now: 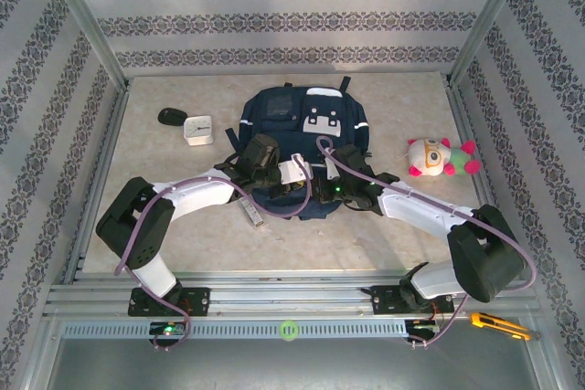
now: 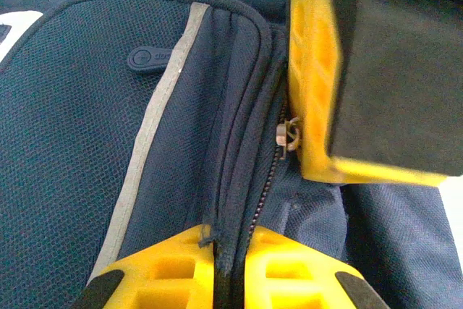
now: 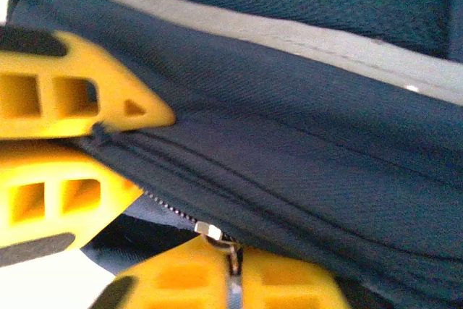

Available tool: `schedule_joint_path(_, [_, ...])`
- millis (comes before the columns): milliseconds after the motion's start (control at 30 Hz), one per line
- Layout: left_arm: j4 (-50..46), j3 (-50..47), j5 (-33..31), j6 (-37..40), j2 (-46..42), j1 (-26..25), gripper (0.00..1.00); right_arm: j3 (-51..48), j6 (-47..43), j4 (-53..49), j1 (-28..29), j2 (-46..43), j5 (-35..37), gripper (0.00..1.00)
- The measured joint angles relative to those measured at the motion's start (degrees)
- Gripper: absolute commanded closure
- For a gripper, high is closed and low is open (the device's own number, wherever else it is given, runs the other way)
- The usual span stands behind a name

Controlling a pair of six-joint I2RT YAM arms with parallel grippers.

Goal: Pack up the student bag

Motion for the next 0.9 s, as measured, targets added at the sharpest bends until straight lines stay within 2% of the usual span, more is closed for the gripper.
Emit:
schedule_joint_path(200, [0.28, -0.37, 2.05, 0.09, -1.11, 1.01, 0.91, -1.36, -1.05, -0.83, -2.1, -4.81, -0.57, 1.0])
schedule_joint_path(367, [0.57, -2.16, 5.68, 2.38, -3.69, 3.76, 0.89, -3.56, -3.23, -2.82, -8.46, -9.14, -6.51, 1.0])
schedule_joint_path(433, [0.46, -2.95, 6.67, 3.23, -4.74, 4.66, 0.86, -3.58, -4.35, -2.99, -9.14, -9.29, -9.14, 1.0])
schedule_joint_path(533, [-0.98, -3.13, 7.8, 4.07, -5.2, 5.55, 0.71, -3.58, -5.14, -3.04, -9.11, -8.96, -11.65, 1.0])
schedule_joint_path(633, [-3.72, -2.8, 8.17, 3.96, -5.2, 6.19, 0.39, -3.58, -5.66, -3.54, -9.09, -7.63, -11.67, 1.0])
schedule_joint_path(733, [-3.89, -2.14, 6.78, 0.92, -5.2, 5.01, 0.33, -3.58, -5.75, -3.93, -8.7, -6.47, -11.63, 1.0])
schedule_joint_path(900, [-1.14, -0.59, 2.4, -2.62, -4.94, -1.38, 0.31, -3.58, -5.75, -3.87, -8.33, -6.27, -11.63, 1.0])
